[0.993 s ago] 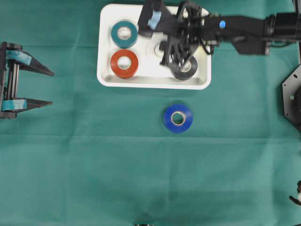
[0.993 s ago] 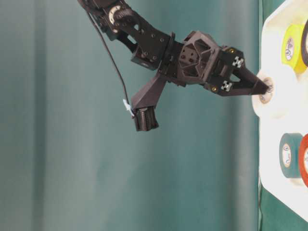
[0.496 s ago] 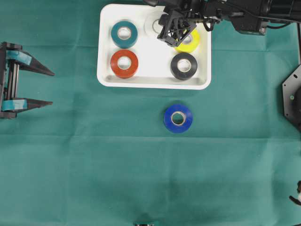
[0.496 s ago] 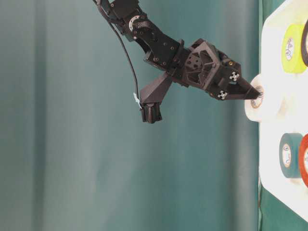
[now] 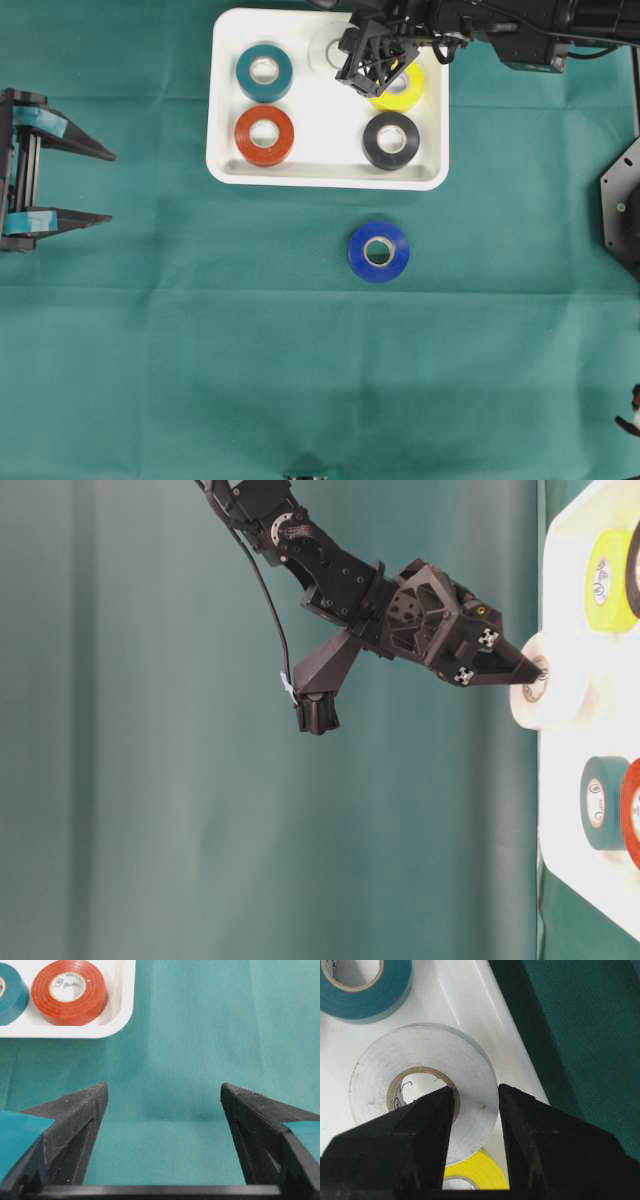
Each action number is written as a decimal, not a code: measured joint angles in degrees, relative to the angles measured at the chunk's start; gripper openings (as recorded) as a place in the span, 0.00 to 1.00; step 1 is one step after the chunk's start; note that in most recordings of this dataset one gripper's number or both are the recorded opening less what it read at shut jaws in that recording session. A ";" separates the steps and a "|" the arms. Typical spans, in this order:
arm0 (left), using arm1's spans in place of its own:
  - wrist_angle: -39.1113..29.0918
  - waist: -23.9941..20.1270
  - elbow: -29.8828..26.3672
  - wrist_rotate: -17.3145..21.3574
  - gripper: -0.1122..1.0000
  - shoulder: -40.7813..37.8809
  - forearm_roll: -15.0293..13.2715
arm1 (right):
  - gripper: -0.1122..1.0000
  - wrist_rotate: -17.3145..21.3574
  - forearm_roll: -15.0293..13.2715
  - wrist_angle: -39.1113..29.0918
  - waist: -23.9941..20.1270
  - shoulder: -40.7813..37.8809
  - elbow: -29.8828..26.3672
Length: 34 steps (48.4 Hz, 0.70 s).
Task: Put the tape alternately from left to right into the white case.
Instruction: 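Lower and release the white roll, then raise the right gripper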
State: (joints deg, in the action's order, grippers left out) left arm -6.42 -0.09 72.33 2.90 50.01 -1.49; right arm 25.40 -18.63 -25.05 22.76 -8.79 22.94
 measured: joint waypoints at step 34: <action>0.18 0.00 0.00 0.00 0.91 0.00 0.00 | 0.69 0.00 -0.09 0.62 -0.79 0.00 0.88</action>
State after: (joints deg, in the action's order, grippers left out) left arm -6.24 -0.09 72.33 2.90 50.01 -1.49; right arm 25.40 -18.72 -24.43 21.97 -8.79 23.82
